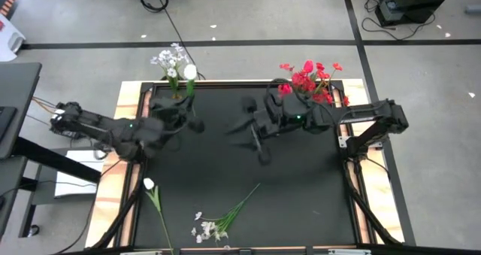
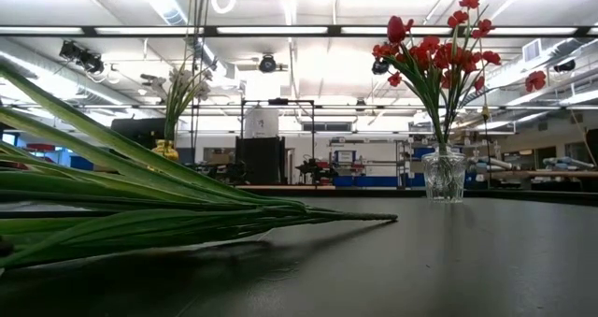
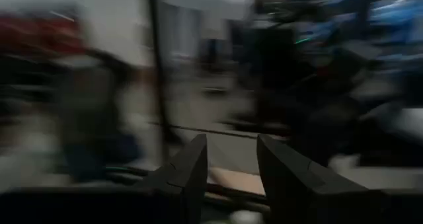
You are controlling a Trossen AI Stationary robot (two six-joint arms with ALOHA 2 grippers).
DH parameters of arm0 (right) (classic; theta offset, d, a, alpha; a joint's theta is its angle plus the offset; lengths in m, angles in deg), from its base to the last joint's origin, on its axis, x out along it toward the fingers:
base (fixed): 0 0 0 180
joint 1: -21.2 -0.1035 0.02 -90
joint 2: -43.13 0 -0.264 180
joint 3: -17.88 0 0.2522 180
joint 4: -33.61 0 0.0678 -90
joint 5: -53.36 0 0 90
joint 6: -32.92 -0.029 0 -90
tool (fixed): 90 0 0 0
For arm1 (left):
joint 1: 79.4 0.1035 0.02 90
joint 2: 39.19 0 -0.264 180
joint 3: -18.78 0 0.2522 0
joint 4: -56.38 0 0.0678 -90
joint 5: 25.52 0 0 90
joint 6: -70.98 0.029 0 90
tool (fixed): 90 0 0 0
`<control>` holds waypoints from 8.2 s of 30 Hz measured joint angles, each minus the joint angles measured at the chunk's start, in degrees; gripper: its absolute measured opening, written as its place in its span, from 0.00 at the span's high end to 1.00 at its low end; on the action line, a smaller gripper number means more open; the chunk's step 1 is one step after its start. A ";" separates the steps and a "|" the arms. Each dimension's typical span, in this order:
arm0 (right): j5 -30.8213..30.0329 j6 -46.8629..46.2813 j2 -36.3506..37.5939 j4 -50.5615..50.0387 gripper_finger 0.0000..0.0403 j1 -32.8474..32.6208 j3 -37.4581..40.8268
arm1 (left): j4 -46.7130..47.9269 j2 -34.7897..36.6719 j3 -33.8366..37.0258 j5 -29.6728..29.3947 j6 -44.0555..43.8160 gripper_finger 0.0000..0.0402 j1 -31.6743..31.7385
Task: Sort flowers into vase by color
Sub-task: Put the right white flower into the yellow vase, then put the white flower into the yellow vase
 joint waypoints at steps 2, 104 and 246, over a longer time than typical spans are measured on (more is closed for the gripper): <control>-8.11 4.55 -0.14 -0.23 0.65 -0.17 0.00 | 5.39 -0.81 0.00 2.67 -5.24 0.97 4.97; -9.03 -6.45 5.23 -22.01 0.76 31.96 0.00 | -30.02 26.86 41.66 41.71 17.07 0.95 54.82; -16.94 -21.10 37.27 -42.97 0.77 18.39 15.47 | 45.12 -4.45 -5.27 56.47 -42.93 0.65 11.25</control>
